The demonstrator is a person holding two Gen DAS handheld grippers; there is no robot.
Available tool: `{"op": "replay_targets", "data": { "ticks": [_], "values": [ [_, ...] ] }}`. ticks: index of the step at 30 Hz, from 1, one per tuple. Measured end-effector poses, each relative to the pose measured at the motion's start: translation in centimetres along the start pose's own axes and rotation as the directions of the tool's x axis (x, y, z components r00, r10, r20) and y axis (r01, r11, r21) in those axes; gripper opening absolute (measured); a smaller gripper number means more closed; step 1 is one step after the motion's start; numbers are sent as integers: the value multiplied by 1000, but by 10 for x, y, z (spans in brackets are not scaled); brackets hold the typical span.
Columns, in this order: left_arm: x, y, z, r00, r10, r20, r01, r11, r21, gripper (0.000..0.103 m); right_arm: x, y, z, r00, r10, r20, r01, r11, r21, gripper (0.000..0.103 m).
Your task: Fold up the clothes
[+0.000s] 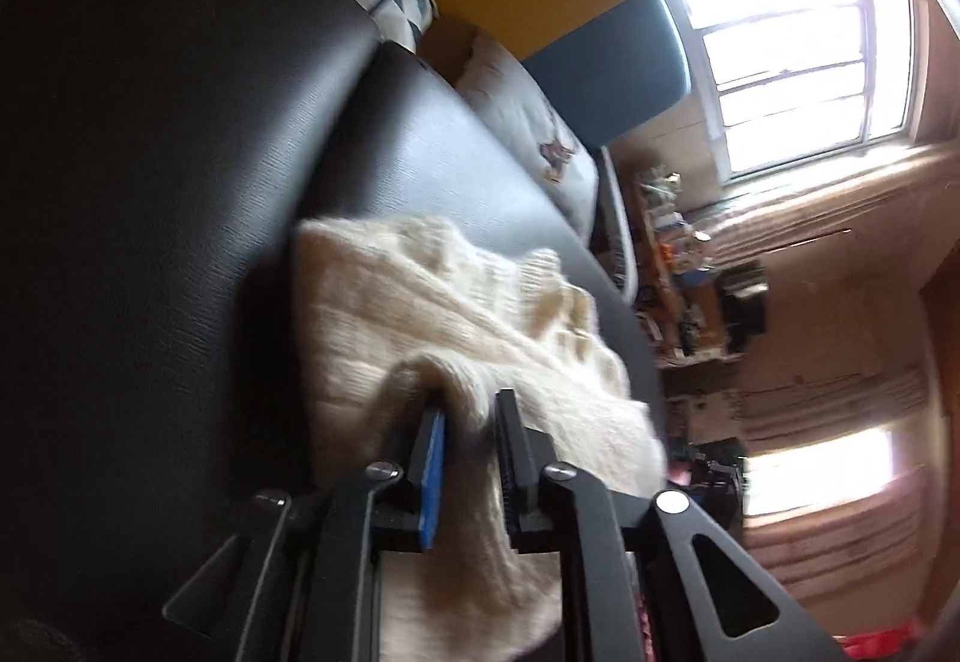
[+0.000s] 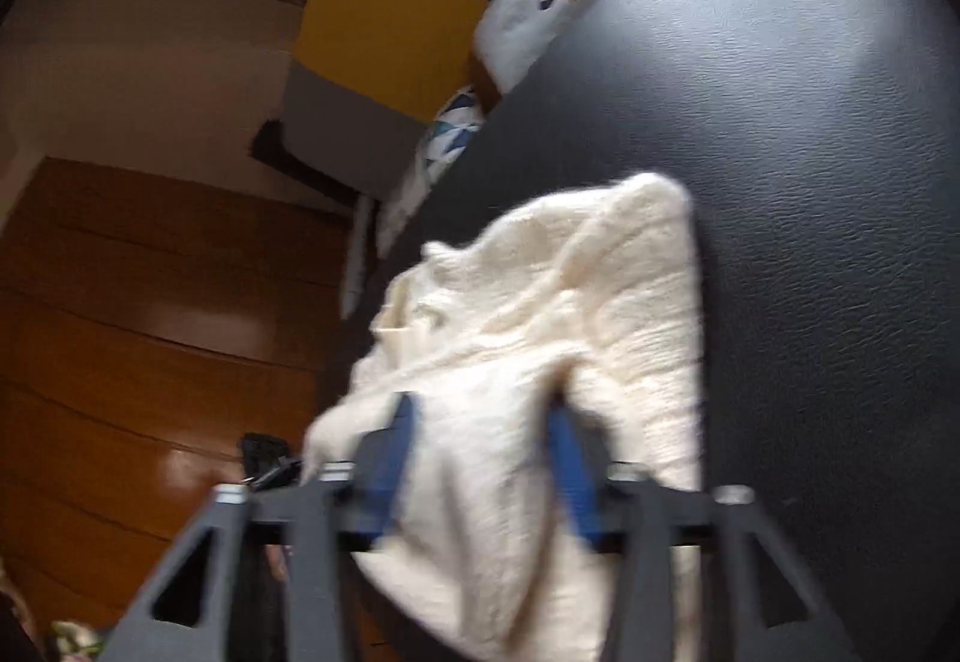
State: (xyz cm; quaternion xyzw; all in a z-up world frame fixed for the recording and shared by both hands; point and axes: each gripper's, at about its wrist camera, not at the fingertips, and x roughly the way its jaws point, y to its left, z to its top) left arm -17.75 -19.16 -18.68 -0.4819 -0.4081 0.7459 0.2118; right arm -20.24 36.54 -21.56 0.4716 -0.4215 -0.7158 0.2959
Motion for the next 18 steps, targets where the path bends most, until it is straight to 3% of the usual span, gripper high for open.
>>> {"op": "replay_targets", "data": {
  "ticks": [2, 5, 10, 15, 18],
  "values": [
    [-2, -11, -1, 1000, -1, -11, 1, 1000, 28, 16, 1, 15, -9, 998, 36, -52, -37, 999, -15, 88],
    [-5, -15, -9, 999, -44, -19, 45, 999, 23, 20, 2, 30, -25, 993, 56, -108, -61, 997, -45, 88],
    [-1, -16, -11, 992, -124, -32, 124, 992, -15, 26, 25, 30, -29, 990, 62, -124, -67, 997, -32, 89],
    [18, -27, 18, 983, -186, -3, 186, 982, -27, 26, 31, 38, -2, 992, 112, -64, -115, 992, -44, 90],
    [28, -17, 40, 986, -162, 48, 165, 983, -80, 26, 39, 40, 22, 995, 102, 14, -101, 994, -38, 90]
  ]
}}
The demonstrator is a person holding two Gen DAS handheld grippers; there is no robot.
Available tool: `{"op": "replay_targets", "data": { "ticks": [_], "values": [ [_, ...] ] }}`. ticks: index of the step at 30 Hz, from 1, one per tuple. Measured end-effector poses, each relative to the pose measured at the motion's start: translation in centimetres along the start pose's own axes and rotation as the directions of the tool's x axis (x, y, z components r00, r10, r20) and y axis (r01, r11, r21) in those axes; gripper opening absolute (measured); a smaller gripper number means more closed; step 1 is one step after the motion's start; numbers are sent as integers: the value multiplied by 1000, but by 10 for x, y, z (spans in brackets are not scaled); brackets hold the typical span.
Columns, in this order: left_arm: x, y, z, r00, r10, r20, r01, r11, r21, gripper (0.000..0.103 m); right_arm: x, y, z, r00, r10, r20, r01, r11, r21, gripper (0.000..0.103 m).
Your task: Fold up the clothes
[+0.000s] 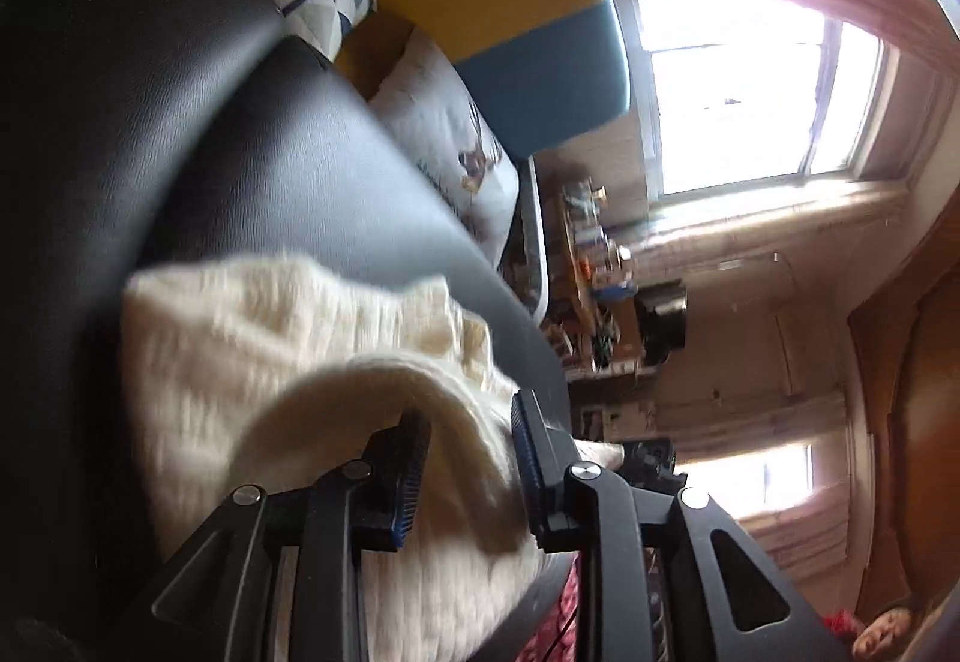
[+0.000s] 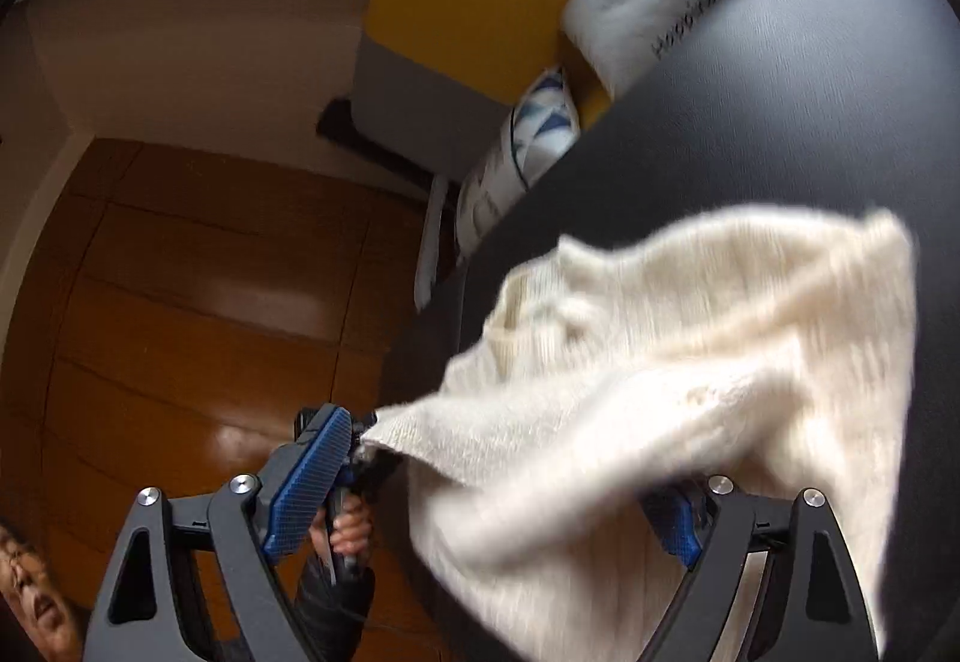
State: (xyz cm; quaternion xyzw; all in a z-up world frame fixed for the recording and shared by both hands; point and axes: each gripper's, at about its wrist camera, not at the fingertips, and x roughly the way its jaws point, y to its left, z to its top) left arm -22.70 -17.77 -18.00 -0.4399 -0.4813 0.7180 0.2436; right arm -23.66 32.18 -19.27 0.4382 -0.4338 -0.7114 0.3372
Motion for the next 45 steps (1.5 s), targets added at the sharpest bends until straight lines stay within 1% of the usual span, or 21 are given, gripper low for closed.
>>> {"op": "replay_targets", "data": {
  "ticks": [6, 7, 9, 11, 13, 17, 20, 21, 22, 24, 28, 30, 31, 33, 34, 35, 36, 38, 40, 42, 45],
  "values": [
    [-3, 16, 18, 990, 111, 84, -109, 994, -30, 26, 9, -22, 29, 996, -66, 66, 61, 996, 69, 90],
    [-8, 14, 15, 984, 142, 103, -143, 990, -7, 26, 8, -20, 29, 995, -77, 66, 73, 996, 56, 90],
    [-16, 6, 7, 957, 262, 127, -272, 960, 73, 27, 1, -12, 24, 992, -106, 68, 106, 994, 2, 90],
    [-16, 0, -6, 935, 336, 110, -350, 923, 159, 27, -10, 1, 14, 976, -200, 88, 208, 974, -91, 90],
    [-12, -4, -21, 921, 383, 73, -389, 890, 236, 28, -20, 11, 1, 941, -317, 119, 335, 924, -183, 90],
    [1, -14, -48, 863, 500, 69, -486, 787, 381, 29, -20, 9, -27, 830, -543, 127, 554, 781, -287, 89],
    [6, -20, -64, 829, 557, 50, -517, 730, 447, 26, -9, -5, -47, 740, -670, 58, 644, 682, -347, 70],
    [5, -22, -72, 816, 577, 48, -528, 708, 469, 25, -7, -5, -57, 725, -684, 75, 656, 654, -376, 69],
    [0, -22, -81, 805, 591, 47, -534, 689, 490, 24, -9, -3, -65, 720, -689, 84, 660, 643, -388, 69],
    [-15, -19, -98, 800, 599, 36, -535, 686, 493, 24, -17, 0, -82, 719, -694, 50, 654, 649, -388, 68],
    [-43, -11, -124, 815, 580, 13, -516, 714, 474, 25, -38, 8, -124, 713, -701, -11, 632, 648, -425, 69],
    [-58, -19, -133, 821, 569, 44, -516, 706, 485, 25, -50, 15, -138, 709, -704, -31, 626, 650, -431, 70],
    [-65, -26, -137, 823, 562, 77, -520, 693, 499, 25, -56, 23, -141, 701, -714, -9, 640, 633, -436, 70],
    [-71, -45, -141, 832, 536, 145, -520, 660, 542, 25, -65, 55, -143, 689, -717, 106, 660, 560, -501, 72],
    [-70, -54, -142, 841, 516, 163, -508, 649, 566, 26, -65, 73, -143, 699, -699, 150, 652, 536, -537, 72],
    [-67, -63, -143, 852, 494, 174, -492, 641, 589, 26, -58, 90, -141, 729, -665, 161, 619, 539, -571, 75],
    [-57, -70, -142, 856, 486, 177, -482, 626, 612, 26, -47, 105, -140, 752, -638, 164, 587, 536, -607, 76],
    [-32, -83, -140, 856, 486, 175, -469, 590, 657, 27, -7, 125, -141, 776, -613, 147, 529, 508, -680, 76],
    [-15, -85, -140, 832, 526, 179, -490, 543, 682, 27, 36, 144, -140, 790, -599, 128, 477, 471, -742, 76],
    [-6, -77, -137, 821, 550, 153, -489, 540, 685, 27, 72, 140, -134, 759, -644, 98, 474, 441, -762, 74],
    [8, -64, -132, 807, 581, 105, -482, 545, 686, 27, 106, 110, -121, 702, -712, 21, 477, 448, -756, 63]
  ]
}}
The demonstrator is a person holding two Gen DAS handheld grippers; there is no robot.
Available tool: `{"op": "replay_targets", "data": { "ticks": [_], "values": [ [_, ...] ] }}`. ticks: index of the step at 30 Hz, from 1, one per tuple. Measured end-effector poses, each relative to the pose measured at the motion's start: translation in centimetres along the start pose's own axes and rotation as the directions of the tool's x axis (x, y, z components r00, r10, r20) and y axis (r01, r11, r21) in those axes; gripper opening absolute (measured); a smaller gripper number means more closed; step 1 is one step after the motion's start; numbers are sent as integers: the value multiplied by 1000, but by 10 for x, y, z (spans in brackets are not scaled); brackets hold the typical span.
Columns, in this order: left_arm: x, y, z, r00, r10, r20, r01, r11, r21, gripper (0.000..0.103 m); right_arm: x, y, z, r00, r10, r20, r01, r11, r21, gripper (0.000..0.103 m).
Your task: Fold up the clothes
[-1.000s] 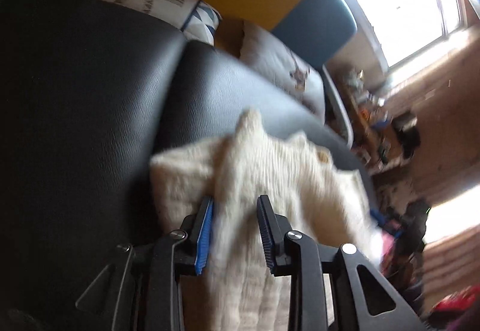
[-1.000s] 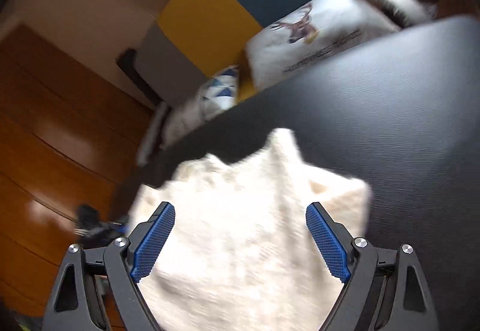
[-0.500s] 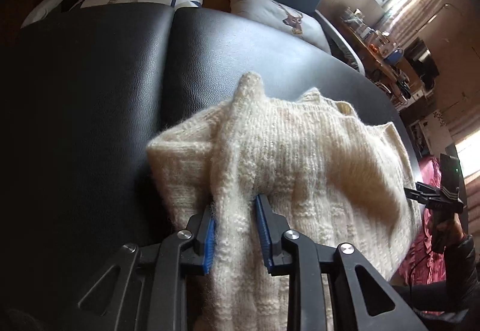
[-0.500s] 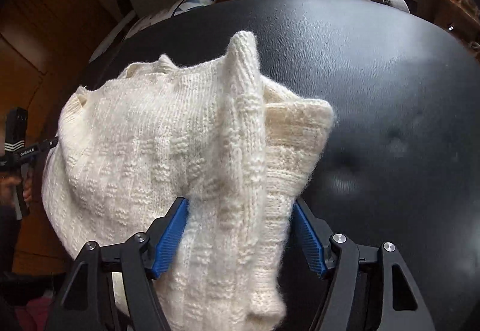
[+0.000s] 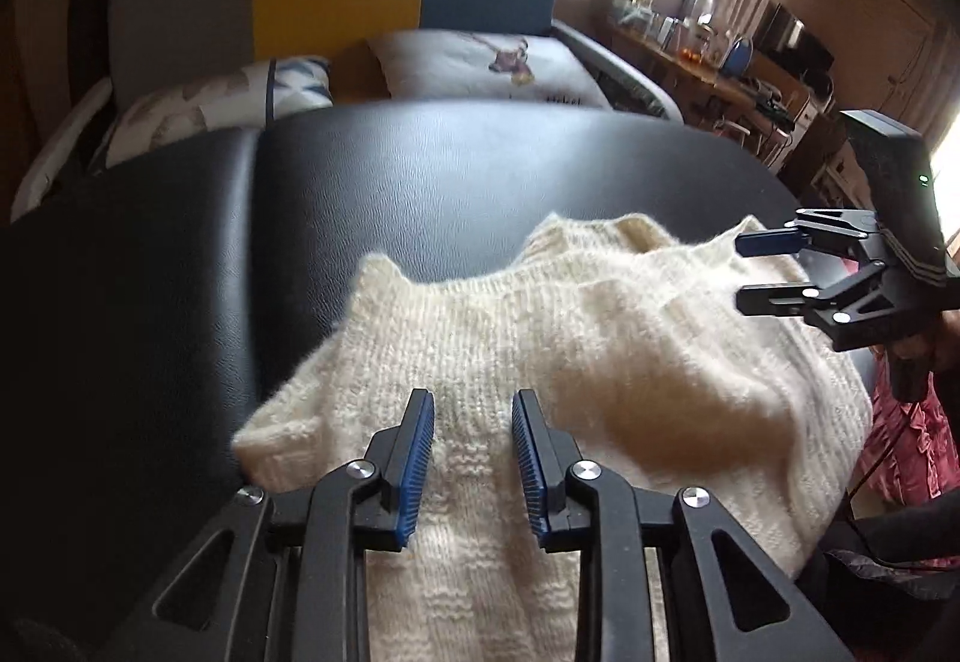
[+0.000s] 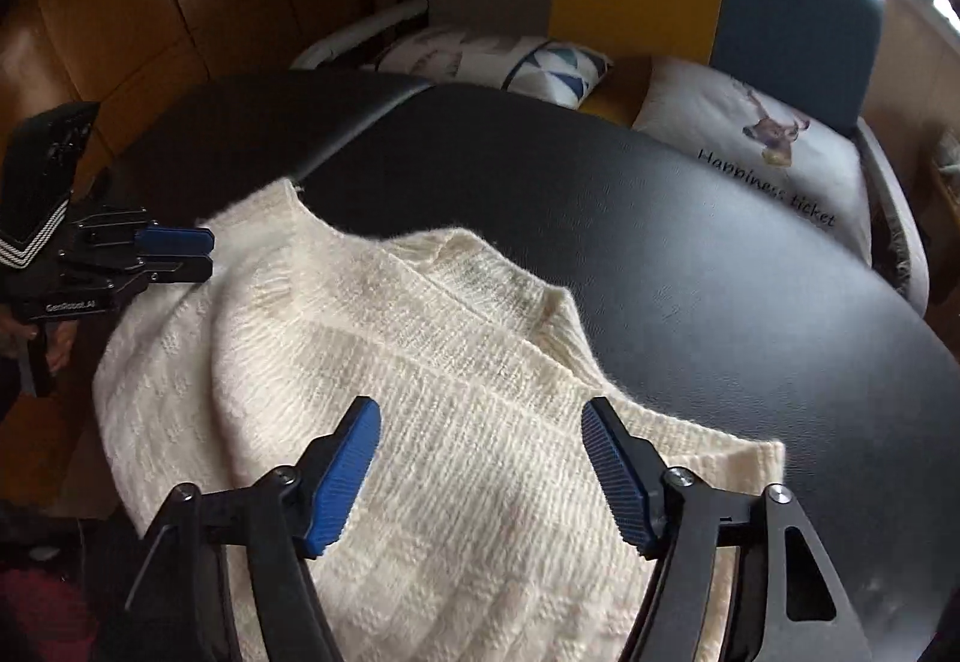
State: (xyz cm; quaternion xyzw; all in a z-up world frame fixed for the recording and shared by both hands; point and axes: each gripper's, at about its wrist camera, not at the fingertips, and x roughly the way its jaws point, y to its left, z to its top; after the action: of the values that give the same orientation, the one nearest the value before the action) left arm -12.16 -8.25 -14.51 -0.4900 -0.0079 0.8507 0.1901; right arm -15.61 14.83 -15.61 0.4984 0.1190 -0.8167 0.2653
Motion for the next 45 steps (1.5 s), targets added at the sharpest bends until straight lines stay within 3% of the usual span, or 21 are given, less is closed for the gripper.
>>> {"op": "replay_targets", "data": {
  "ticks": [1, 3, 4, 6, 7, 11, 13, 16, 18, 20, 23, 25, 27, 32, 34, 37, 38, 40, 42, 45],
  "values": [
    [5, 0, -1, 1000, -2, -11, 2, 1000, 5, 27, 13, -4, -1, 999, 5, -34, -5, 1000, 10, 60],
    [14, -2, -5, 999, 0, -32, 1, 1000, 26, 26, 26, -7, -5, 997, 27, -70, -25, 999, 37, 35],
    [15, -5, -6, 999, 11, -31, -10, 999, 42, 24, 32, -9, -7, 995, 39, -88, -34, 998, 51, 31],
    [9, -7, -6, 1000, 29, -7, -29, 999, 26, 6, 31, -7, -10, 996, 20, -81, -17, 999, 45, 12],
    [3, -5, -5, 999, 25, 21, -25, 1000, 2, 5, 24, -4, -10, 998, -5, -58, 7, 999, 36, 8],
    [-28, -1, -6, 987, 3, 163, 9, 997, -72, 4, -25, -4, -9, 992, -74, 99, 69, 997, 46, 7],
    [-28, -1, -3, 980, 34, 194, -16, 996, -93, 4, -32, -12, -8, 983, -121, 138, 111, 991, 77, 7],
    [-2, 4, 3, 983, 108, 148, -87, 985, -147, 4, -22, -25, -9, 975, -176, 135, 159, 979, 130, 7],
    [23, 10, 2, 991, 109, 80, -91, 976, -200, 8, 3, -32, -13, 977, -196, 90, 179, 970, 164, 7],
    [26, 8, 0, 990, 104, 90, -84, 976, -201, 8, 26, -35, -18, 978, -202, 43, 192, 965, 181, 7],
    [8, 12, -3, 990, 58, 127, -30, 976, -216, 13, 35, -33, -27, 976, -212, 55, 198, 962, 189, 8],
    [-10, 21, -7, 985, 78, 152, -43, 973, -226, 14, 30, -38, -30, 982, -178, 69, 159, 962, 220, 11],
    [-23, 35, -6, 980, 110, 168, -70, 971, -228, 17, 22, -44, -32, 988, -126, 94, 98, 962, 256, 23],
    [-15, 59, 2, 994, 32, 106, -10, 979, -204, 23, -17, -38, -38, 975, -110, 192, 52, 958, 281, 58],
    [-5, 61, 7, 998, -11, 68, 23, 984, -177, 27, -30, -26, -39, 971, -86, 223, 23, 963, 268, 61],
    [14, 59, 15, 997, -70, 13, 71, 988, -136, 27, -27, -17, -39, 977, -53, 204, 2, 970, 243, 65],
    [15, 59, 15, 998, -66, 19, 68, 988, -140, 27, -22, -15, -41, 980, -56, 190, 9, 971, 240, 65],
    [10, 61, 14, 998, -32, 56, 41, 985, -169, 6, -13, -11, -45, 985, -62, 162, 22, 972, 234, 65],
    [5, 64, 14, 996, 2, 92, 16, 980, -199, 5, -4, -7, -49, 989, -68, 133, 36, 973, 227, 65],
    [14, 77, -3, 996, 80, 47, -64, 961, -268, 5, 9, -9, -55, 990, -75, 118, 45, 970, 237, 65]
  ]
}}
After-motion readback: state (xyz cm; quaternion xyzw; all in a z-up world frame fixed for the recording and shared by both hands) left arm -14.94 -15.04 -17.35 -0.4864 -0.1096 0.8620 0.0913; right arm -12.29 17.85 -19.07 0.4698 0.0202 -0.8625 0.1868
